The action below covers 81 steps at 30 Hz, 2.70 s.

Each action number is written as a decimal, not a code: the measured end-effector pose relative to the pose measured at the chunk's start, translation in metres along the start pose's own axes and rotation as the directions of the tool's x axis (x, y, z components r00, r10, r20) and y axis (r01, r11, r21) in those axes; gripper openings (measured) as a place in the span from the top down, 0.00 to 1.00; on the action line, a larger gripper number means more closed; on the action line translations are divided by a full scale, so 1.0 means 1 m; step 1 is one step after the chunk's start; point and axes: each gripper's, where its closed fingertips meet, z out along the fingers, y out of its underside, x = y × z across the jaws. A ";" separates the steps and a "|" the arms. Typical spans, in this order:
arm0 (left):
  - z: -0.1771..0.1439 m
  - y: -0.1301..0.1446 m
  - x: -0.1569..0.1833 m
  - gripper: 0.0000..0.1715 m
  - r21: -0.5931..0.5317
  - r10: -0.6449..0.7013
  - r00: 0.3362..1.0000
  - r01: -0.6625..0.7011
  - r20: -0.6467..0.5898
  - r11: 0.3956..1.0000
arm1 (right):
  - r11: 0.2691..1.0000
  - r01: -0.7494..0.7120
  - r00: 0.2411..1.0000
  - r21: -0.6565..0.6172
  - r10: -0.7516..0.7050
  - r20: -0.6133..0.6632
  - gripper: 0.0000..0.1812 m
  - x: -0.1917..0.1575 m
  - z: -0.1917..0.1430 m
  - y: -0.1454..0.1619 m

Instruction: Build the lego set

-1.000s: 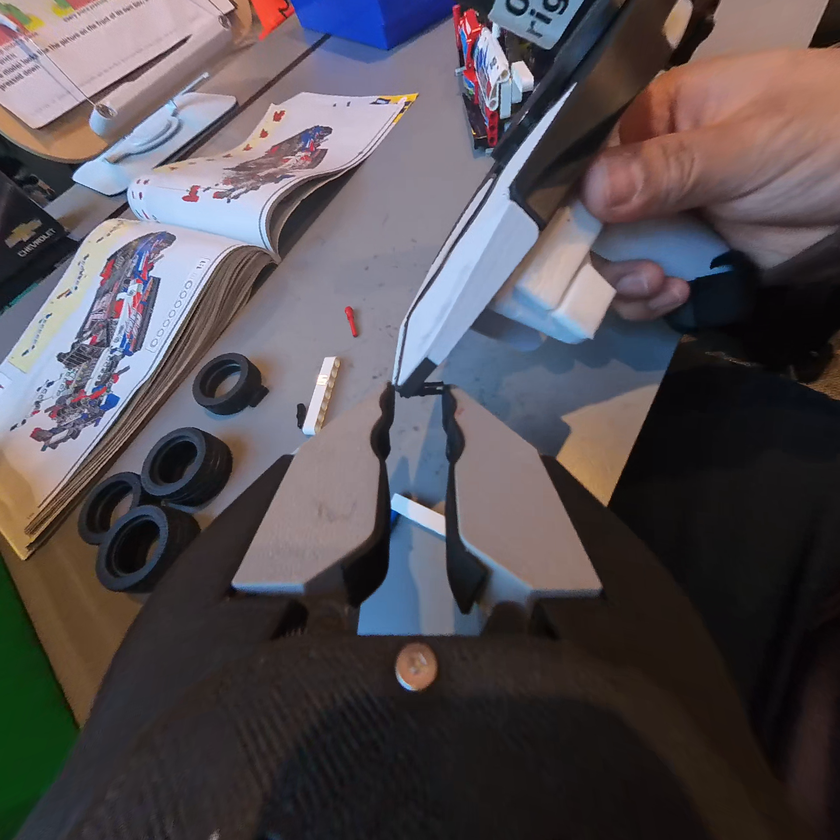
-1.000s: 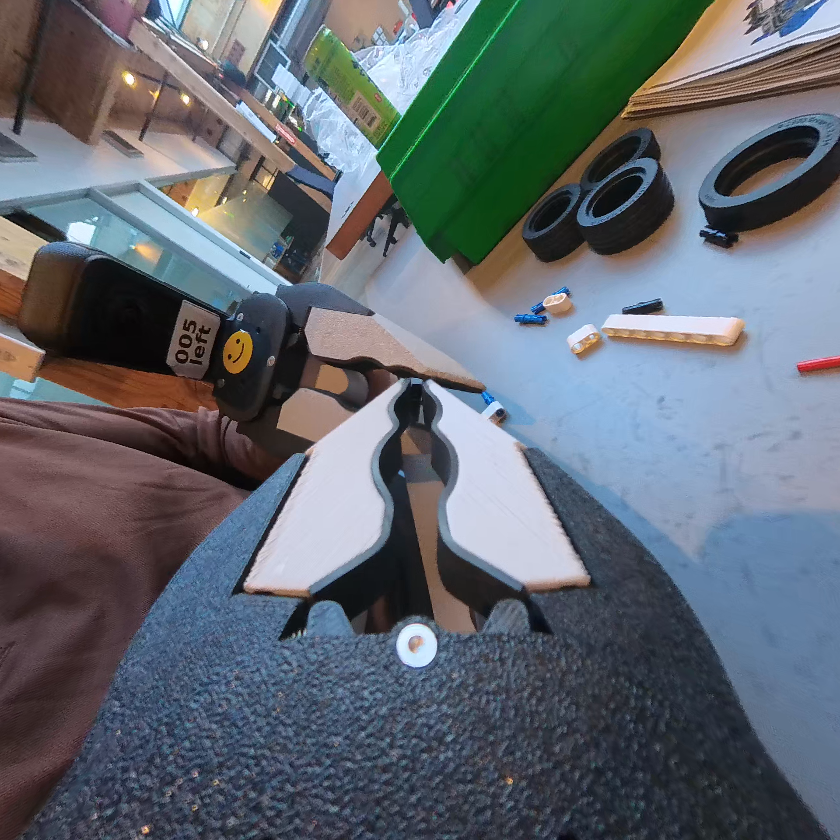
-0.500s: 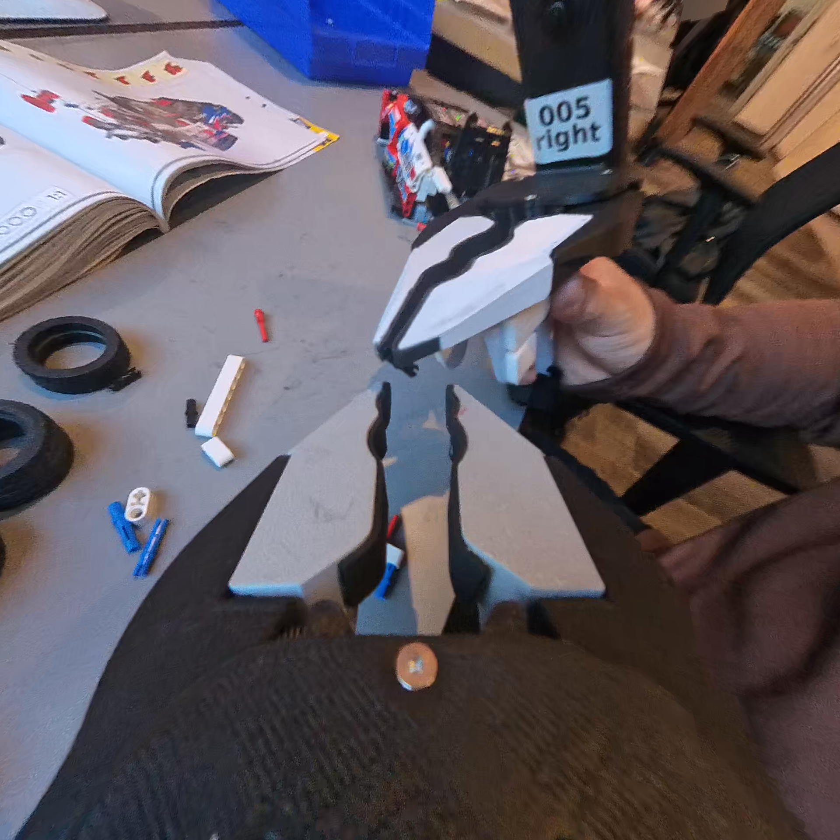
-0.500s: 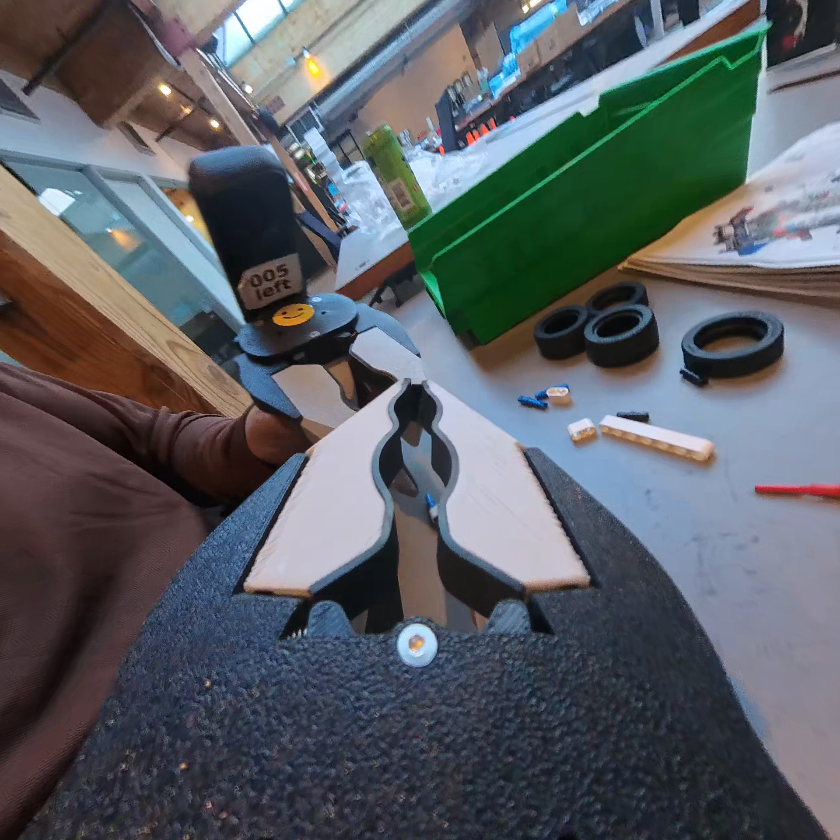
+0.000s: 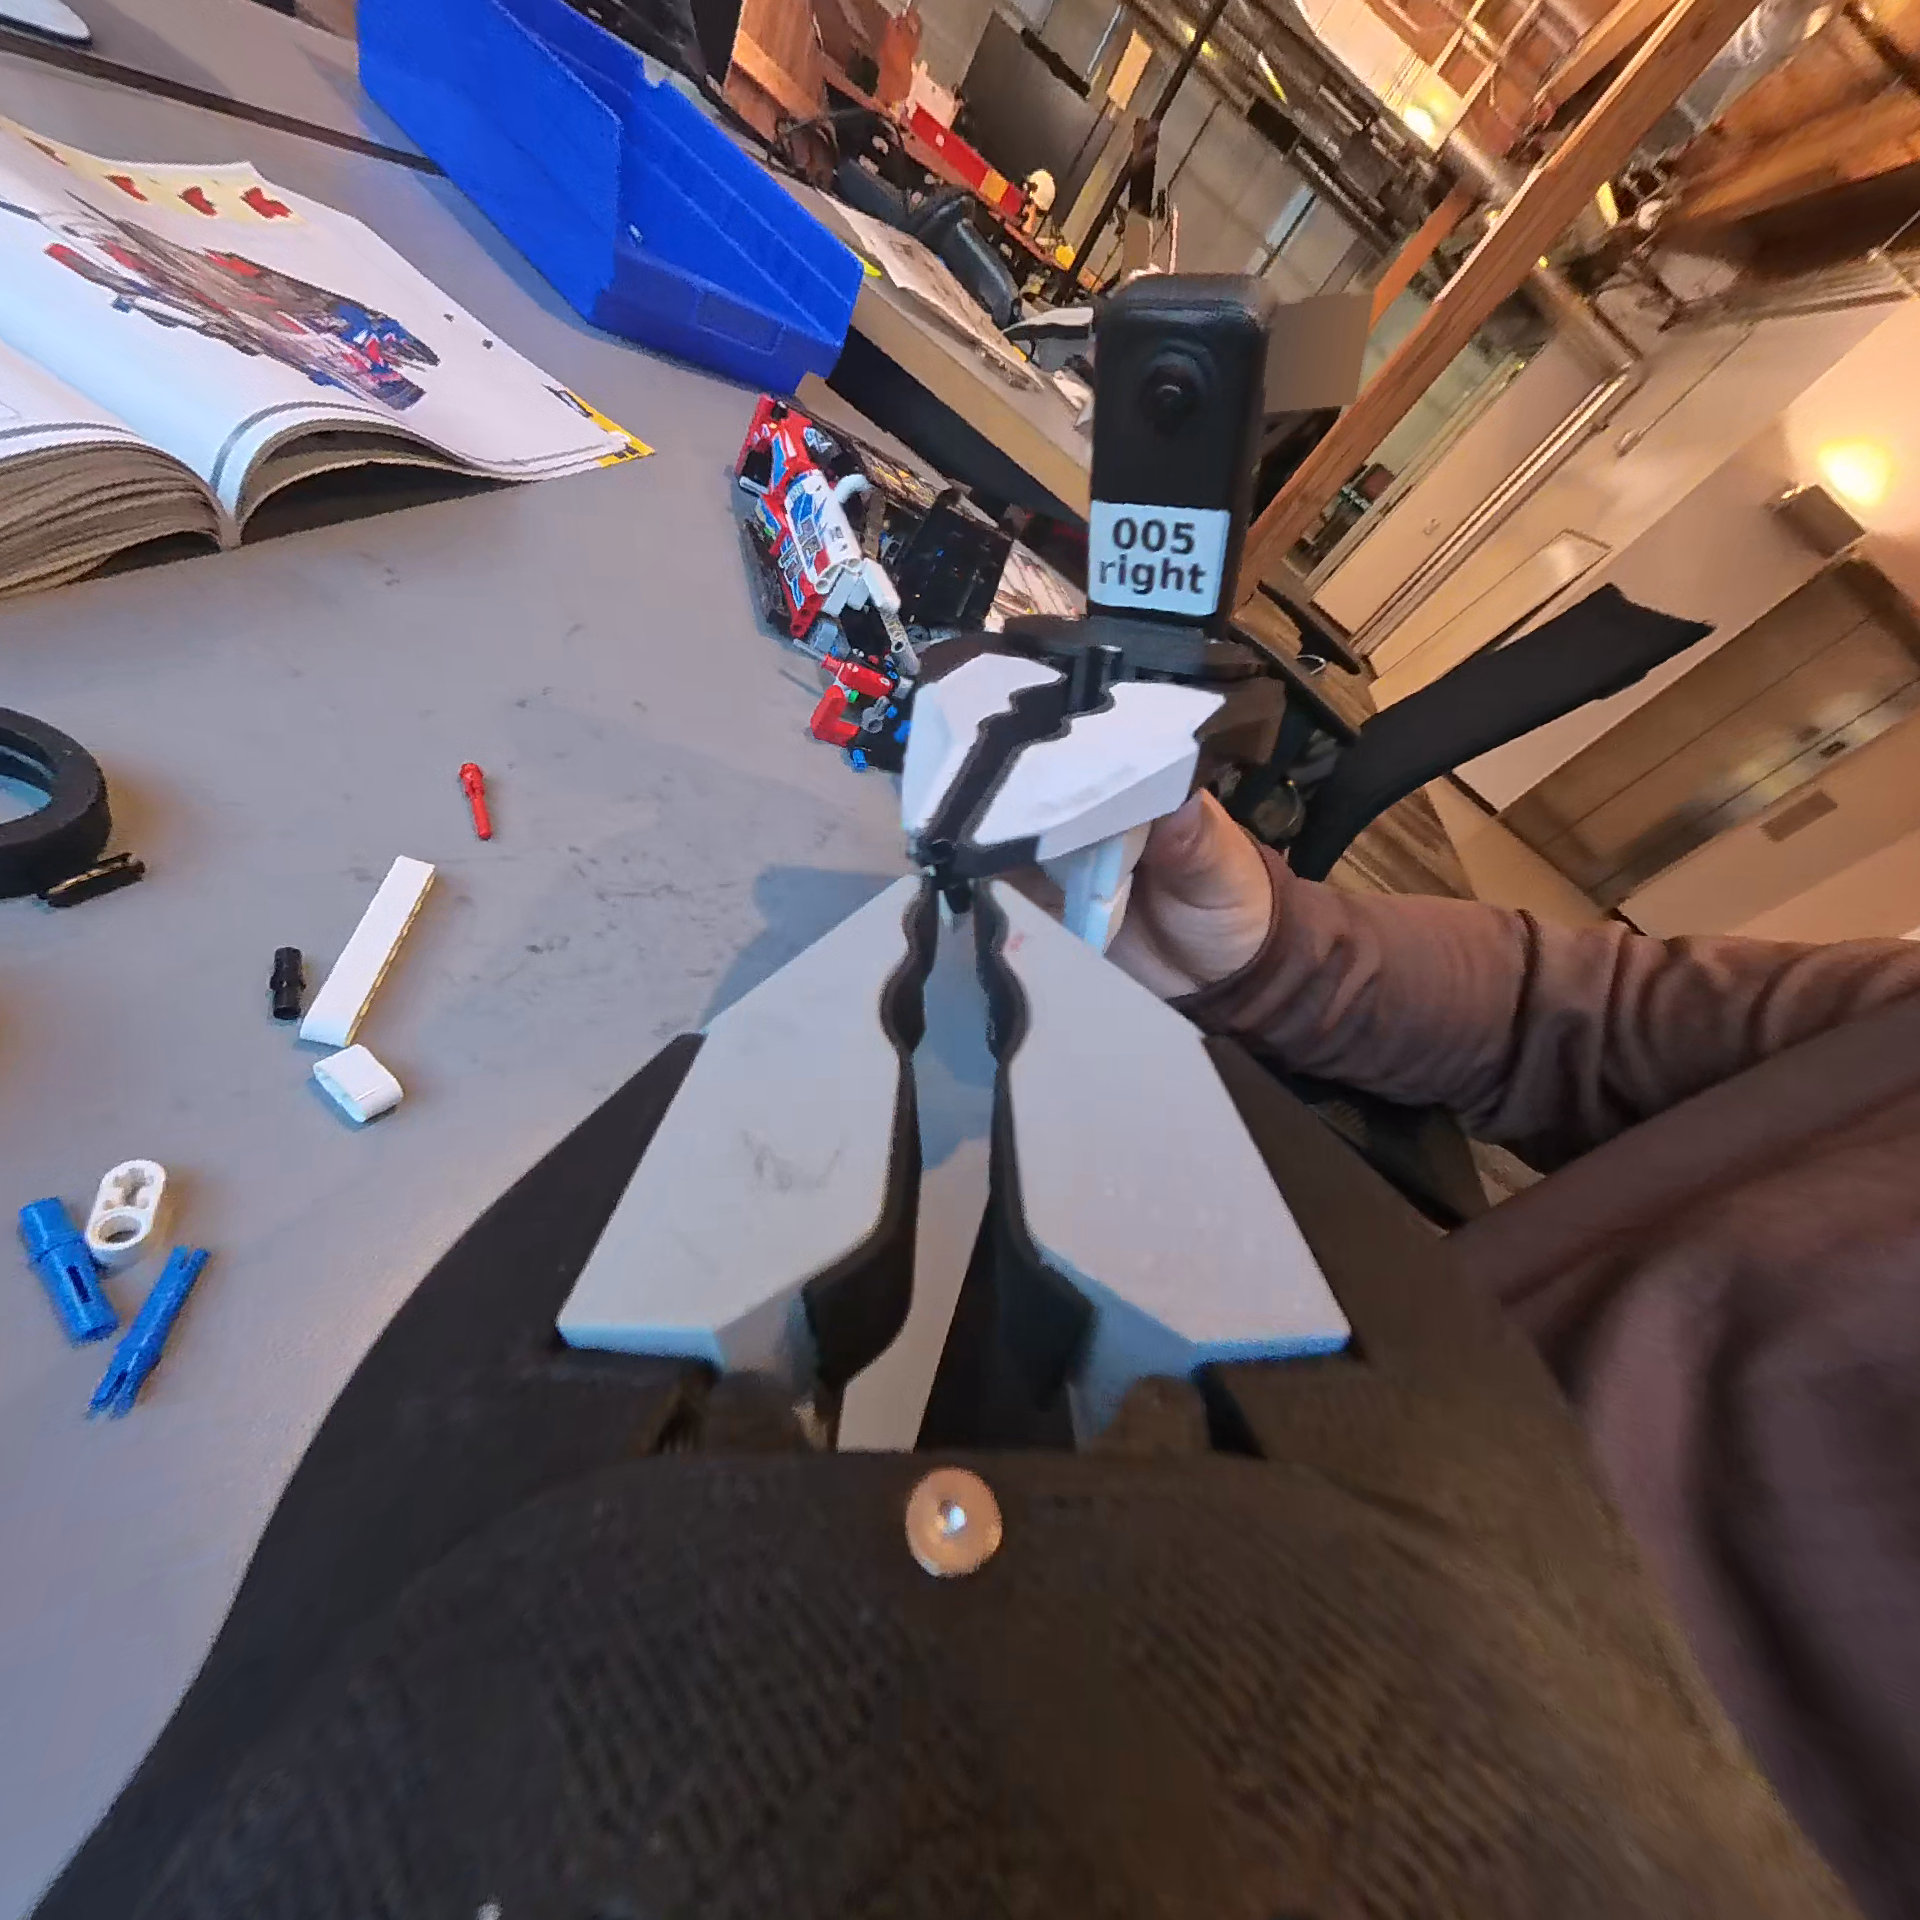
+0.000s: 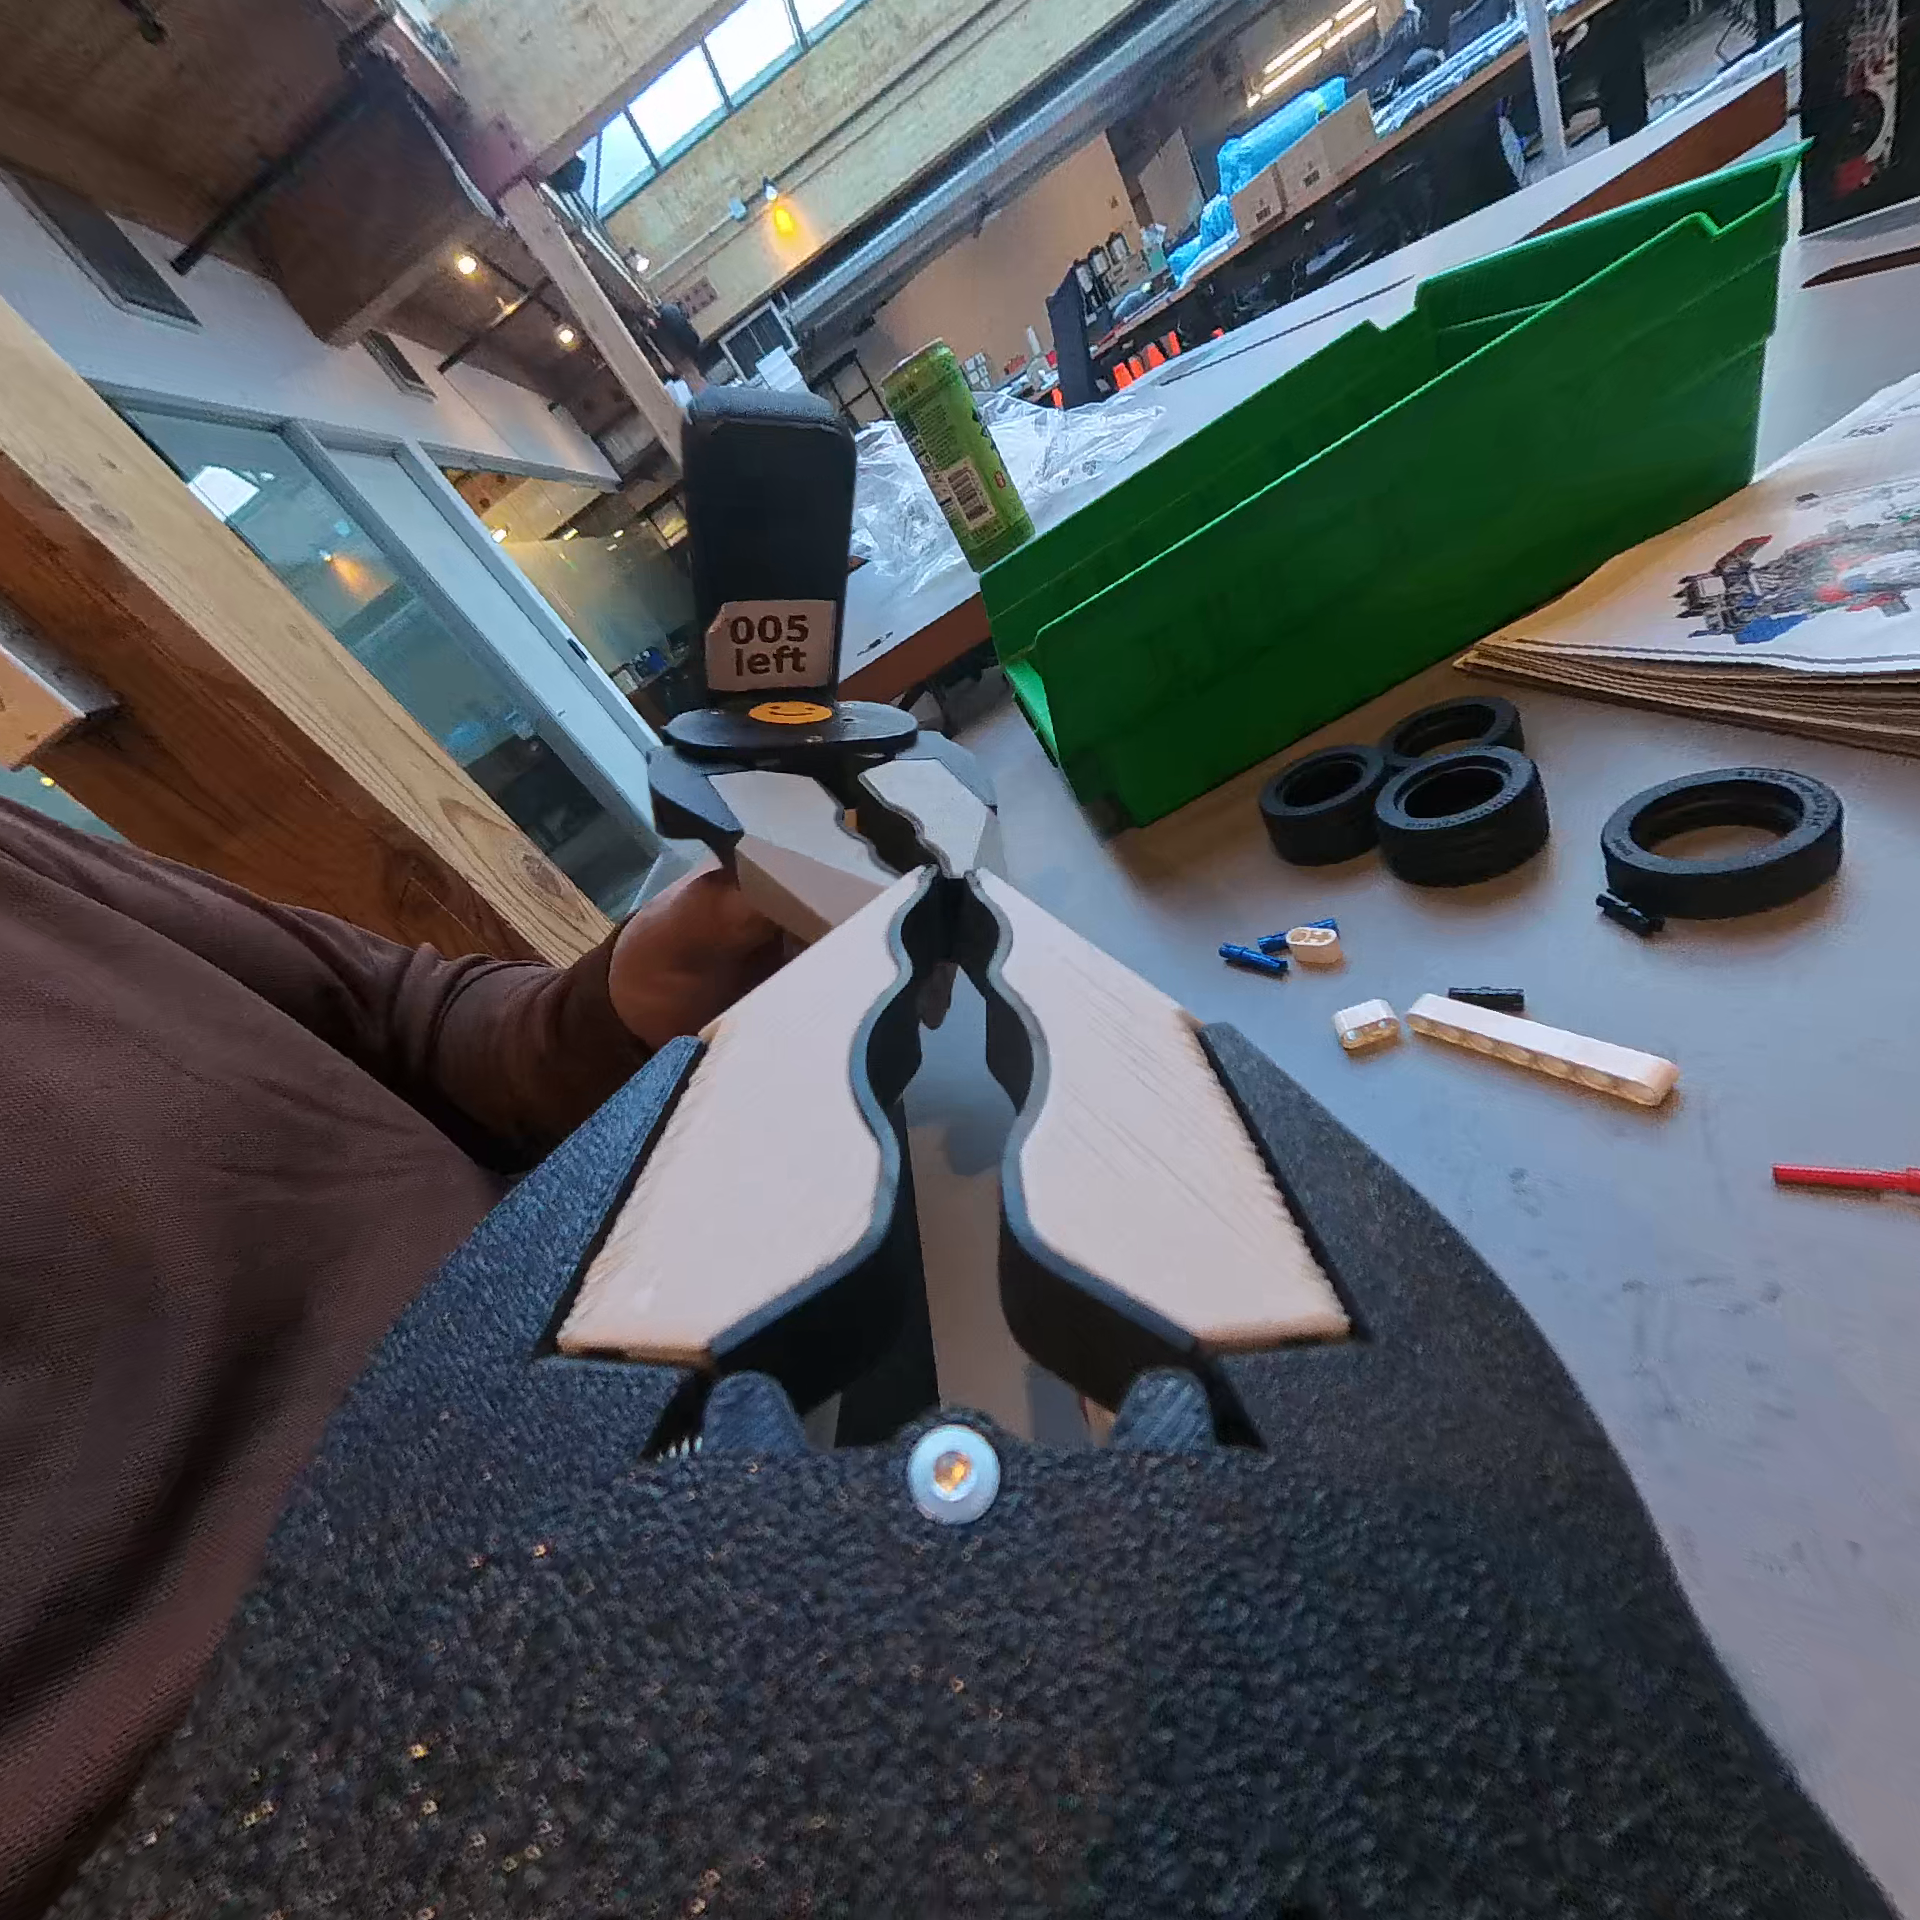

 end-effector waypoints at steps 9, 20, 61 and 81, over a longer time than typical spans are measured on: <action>-0.004 0.017 -0.031 0.99 -0.181 0.162 0.974 -0.133 0.159 0.975 | 0.996 0.061 0.995 -0.063 -0.065 -0.075 0.99 0.014 -0.009 0.002; -0.017 0.027 -0.047 0.99 -0.542 0.713 0.645 -0.509 0.275 0.669 | 0.919 0.231 0.945 -0.321 -0.290 -0.151 0.89 0.019 -0.006 0.026; -0.010 0.010 -0.037 0.99 -0.519 0.869 0.287 -0.711 0.403 0.475 | 0.928 -0.363 0.931 -0.082 0.364 0.007 0.98 0.020 -0.002 0.020; -0.013 0.014 -0.042 1.00 -0.580 0.888 0.246 -0.683 0.389 0.443 | 0.933 -0.350 0.937 -0.081 0.349 -0.027 0.98 0.025 -0.002 0.023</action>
